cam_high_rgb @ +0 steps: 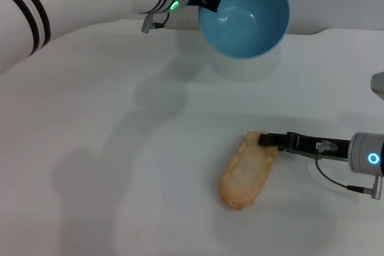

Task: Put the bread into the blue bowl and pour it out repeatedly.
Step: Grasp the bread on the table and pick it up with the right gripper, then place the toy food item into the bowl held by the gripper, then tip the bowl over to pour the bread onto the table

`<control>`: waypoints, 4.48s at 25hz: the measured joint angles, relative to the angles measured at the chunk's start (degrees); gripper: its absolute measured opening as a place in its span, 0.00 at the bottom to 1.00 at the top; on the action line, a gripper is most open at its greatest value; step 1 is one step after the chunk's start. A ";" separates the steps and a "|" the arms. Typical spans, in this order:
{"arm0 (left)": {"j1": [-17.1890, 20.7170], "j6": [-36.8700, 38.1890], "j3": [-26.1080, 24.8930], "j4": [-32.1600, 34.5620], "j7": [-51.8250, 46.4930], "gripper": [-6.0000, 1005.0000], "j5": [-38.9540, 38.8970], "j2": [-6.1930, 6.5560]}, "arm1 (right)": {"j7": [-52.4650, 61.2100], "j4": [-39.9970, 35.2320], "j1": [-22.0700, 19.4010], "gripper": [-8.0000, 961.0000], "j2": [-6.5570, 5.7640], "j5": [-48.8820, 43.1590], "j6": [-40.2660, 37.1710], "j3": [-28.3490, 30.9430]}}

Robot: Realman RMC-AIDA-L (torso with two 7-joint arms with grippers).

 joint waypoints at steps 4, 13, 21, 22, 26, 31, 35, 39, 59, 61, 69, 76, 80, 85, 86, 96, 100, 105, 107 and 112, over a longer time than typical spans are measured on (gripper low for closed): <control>0.03 -0.13 0.00 -0.02 -0.16 0.00 0.00 -0.04 | -3.60 -0.31 -0.30 0.63 0.04 1.35 -0.89 0.40; 0.09 -0.24 0.00 -0.01 -0.39 0.00 -0.65 -0.18 | -9.61 -2.85 -0.86 0.35 -0.18 4.16 -5.02 0.30; 0.27 3.54 0.66 -0.44 0.08 0.00 -0.49 0.34 | -9.67 -19.40 -6.56 0.28 -1.10 3.72 -15.43 2.02; 0.25 4.54 0.68 -0.47 0.11 0.00 -0.35 0.38 | -9.77 -20.81 -6.76 0.27 -1.31 3.43 -17.36 3.30; 0.00 8.72 0.83 -0.47 1.85 0.00 -0.13 0.37 | -10.44 -23.80 -6.61 0.24 -1.87 2.39 -22.17 8.38; -0.14 14.17 2.32 0.73 3.62 0.00 -0.58 0.08 | -10.51 -27.52 -6.80 0.22 -1.98 2.30 -25.08 13.07; -0.16 17.92 5.85 3.16 3.15 0.00 -1.71 -0.16 | -10.51 -27.78 -6.68 0.20 -2.03 2.49 -25.70 16.06; -0.17 18.00 12.04 5.62 3.05 0.00 -6.36 -0.30 | -12.66 -26.30 -5.29 0.17 -0.78 2.65 -23.15 15.86; 0.51 13.54 13.01 4.63 2.99 0.00 -10.27 0.12 | -11.92 -19.56 -4.29 0.11 -0.74 3.33 -12.85 13.84; 0.24 13.38 12.97 3.98 2.99 0.00 -10.28 0.12 | -11.60 -20.26 -4.64 0.11 -0.74 3.45 -12.92 13.87; -0.07 12.96 12.32 3.55 2.99 0.00 -10.28 0.05 | -12.10 -19.69 -3.69 0.11 -0.98 2.87 -13.13 11.87; -0.19 12.39 12.29 3.72 3.00 0.01 -10.27 -0.13 | -13.43 -19.92 -3.55 0.11 -0.97 2.90 -13.12 10.10; -0.12 12.30 12.30 3.49 3.00 0.01 -10.30 -0.14 | -16.07 -21.73 -5.56 0.36 -1.01 5.22 -13.14 10.83; 0.16 11.55 12.34 3.43 3.00 0.01 -10.34 -0.14 | -20.61 -23.65 -7.68 0.53 -0.95 7.09 -13.17 14.80; 0.20 11.33 12.34 3.36 3.00 0.01 -10.35 -0.14 | -22.85 -24.69 -8.40 0.54 -0.85 7.12 -13.11 15.95; -0.27 8.40 13.39 3.38 2.93 0.01 -10.37 -0.22 | -67.30 -15.41 -15.73 0.59 -0.59 25.86 -12.22 25.16; -1.24 8.52 13.96 4.06 2.99 0.00 -10.37 -0.23 | -76.55 -9.93 -18.00 0.59 -0.60 33.11 -12.37 28.80; -3.20 8.07 14.41 4.08 3.09 0.00 -10.35 -0.25 | -81.76 -5.45 -20.60 0.59 -0.63 37.18 -13.02 32.67; -3.71 7.72 14.67 4.12 3.09 0.00 -10.33 -0.29 | -82.05 -3.99 -21.21 0.59 -0.66 37.27 -13.03 33.69; -4.91 6.66 15.84 4.28 3.09 0.00 -10.19 -0.31 | -82.17 -0.72 -21.42 0.68 -0.42 37.34 -13.02 37.36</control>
